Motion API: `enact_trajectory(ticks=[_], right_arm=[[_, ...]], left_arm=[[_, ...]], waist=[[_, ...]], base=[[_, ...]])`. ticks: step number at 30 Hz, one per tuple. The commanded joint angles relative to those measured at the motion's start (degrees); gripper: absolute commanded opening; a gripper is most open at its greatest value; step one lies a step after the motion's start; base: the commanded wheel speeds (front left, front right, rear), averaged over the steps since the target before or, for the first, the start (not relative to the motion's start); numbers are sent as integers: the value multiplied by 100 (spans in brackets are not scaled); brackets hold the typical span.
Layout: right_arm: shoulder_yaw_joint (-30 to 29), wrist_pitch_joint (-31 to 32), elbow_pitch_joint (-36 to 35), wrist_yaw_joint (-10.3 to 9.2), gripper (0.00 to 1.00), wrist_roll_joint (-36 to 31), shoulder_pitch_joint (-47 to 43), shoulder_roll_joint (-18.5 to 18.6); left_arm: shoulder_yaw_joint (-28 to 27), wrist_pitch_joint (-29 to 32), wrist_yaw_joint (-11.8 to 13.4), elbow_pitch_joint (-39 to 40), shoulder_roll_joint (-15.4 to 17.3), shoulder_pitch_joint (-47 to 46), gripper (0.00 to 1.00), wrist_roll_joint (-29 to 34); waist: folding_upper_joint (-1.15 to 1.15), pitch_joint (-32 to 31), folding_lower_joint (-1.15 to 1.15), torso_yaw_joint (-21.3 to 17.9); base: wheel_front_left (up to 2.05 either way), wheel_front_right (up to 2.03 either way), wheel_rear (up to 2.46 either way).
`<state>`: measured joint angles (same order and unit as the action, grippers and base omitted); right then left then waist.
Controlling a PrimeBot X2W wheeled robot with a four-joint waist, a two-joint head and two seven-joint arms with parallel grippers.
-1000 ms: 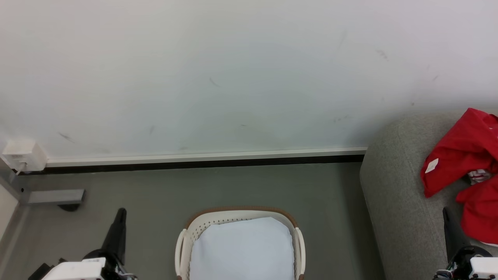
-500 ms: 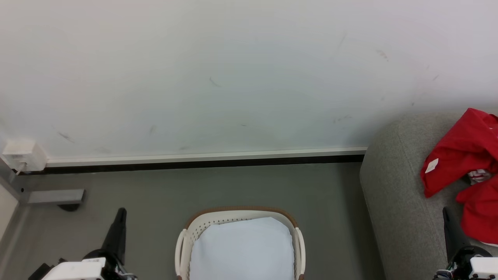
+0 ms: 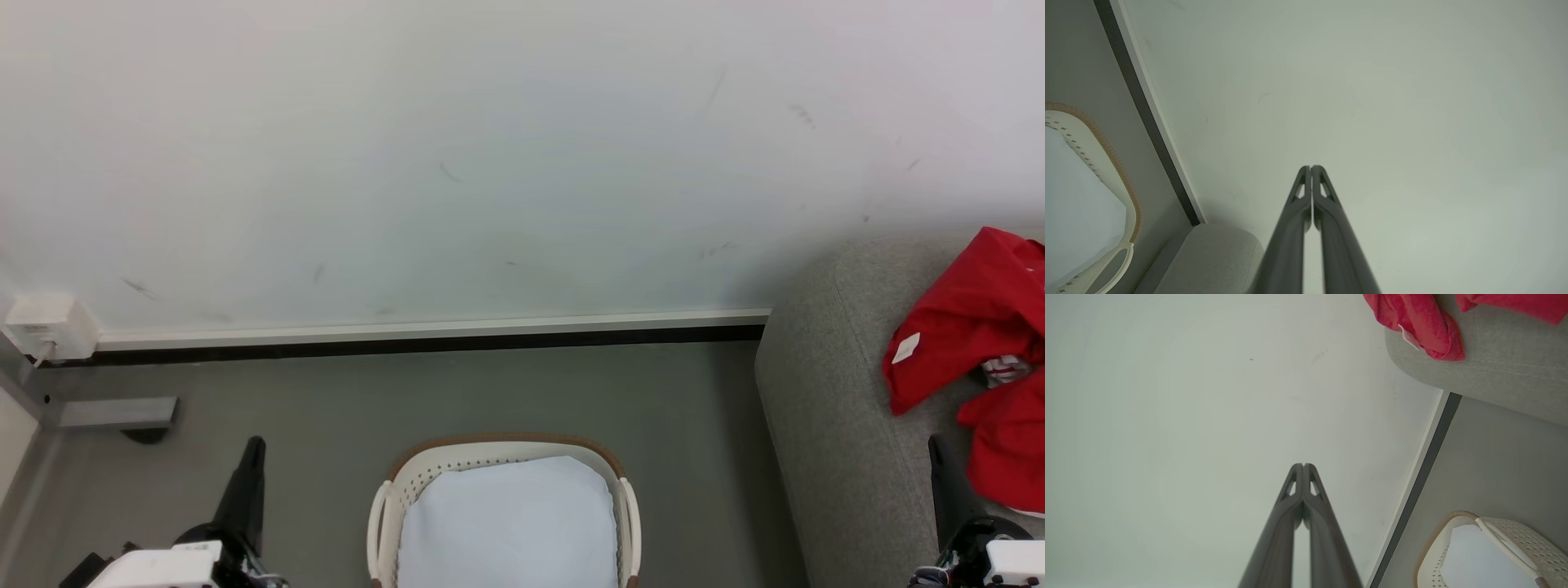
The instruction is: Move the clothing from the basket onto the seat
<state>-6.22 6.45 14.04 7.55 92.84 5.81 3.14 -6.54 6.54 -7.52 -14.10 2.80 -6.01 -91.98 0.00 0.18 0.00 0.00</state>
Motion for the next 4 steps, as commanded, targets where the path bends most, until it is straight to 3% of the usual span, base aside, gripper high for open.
enact_trajectory(ticks=[1, 4], right_arm=[[-27, -5, -12, -12, 0, -43, 66, -6], [-29, -4, -12, -12, 0, -45, 66, -7]], left_arm=[[1, 20, 6, 19, 15, -41, 0, -79], [1, 20, 6, 19, 15, -41, 0, -79]], waist=[[0, 0, 0, 0], [0, 0, 0, 0]], base=[[0, 0, 0], [0, 0, 0]])
